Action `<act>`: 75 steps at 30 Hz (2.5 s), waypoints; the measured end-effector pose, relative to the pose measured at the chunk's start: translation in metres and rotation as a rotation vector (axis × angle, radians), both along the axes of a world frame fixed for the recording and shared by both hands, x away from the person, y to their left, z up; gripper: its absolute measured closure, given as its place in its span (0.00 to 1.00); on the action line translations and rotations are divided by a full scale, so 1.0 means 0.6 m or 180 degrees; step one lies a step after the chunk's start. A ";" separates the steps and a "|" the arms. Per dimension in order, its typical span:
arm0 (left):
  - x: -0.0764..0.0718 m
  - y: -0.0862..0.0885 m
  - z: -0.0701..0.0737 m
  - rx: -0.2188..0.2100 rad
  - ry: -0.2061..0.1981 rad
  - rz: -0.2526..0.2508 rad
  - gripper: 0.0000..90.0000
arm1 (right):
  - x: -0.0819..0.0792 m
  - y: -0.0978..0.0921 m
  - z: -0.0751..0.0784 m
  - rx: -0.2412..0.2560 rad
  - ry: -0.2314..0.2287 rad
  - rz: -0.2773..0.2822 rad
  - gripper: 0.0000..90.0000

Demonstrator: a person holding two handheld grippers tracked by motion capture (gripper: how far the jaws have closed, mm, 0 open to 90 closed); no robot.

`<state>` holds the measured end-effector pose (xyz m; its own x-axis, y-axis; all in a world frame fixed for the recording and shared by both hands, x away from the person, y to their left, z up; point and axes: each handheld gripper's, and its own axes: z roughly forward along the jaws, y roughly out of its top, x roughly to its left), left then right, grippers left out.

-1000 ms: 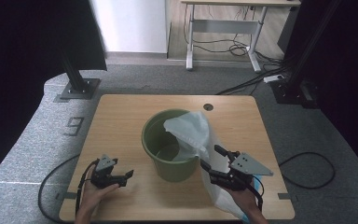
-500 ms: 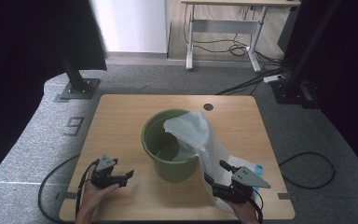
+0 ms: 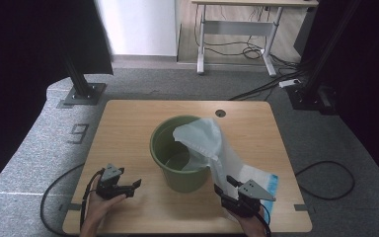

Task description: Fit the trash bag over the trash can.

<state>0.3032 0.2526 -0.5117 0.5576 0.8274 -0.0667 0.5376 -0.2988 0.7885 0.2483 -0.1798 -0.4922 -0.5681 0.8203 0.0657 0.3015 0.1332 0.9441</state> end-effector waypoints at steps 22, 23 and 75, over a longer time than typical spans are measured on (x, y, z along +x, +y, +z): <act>-0.036 -0.017 0.110 -0.0246 -0.0372 -0.0130 0.20 | 0.056 -0.022 0.160 -0.0219 -0.0672 -0.0096 0.98; -0.038 -0.019 0.116 -0.0254 -0.0395 -0.0132 0.20 | 0.059 -0.018 0.168 -0.0241 -0.0700 -0.0085 0.98; -0.015 -0.192 0.250 -0.0209 -0.0648 -0.0260 0.60 | 0.097 0.019 0.201 -0.0424 -0.0517 -0.0035 0.91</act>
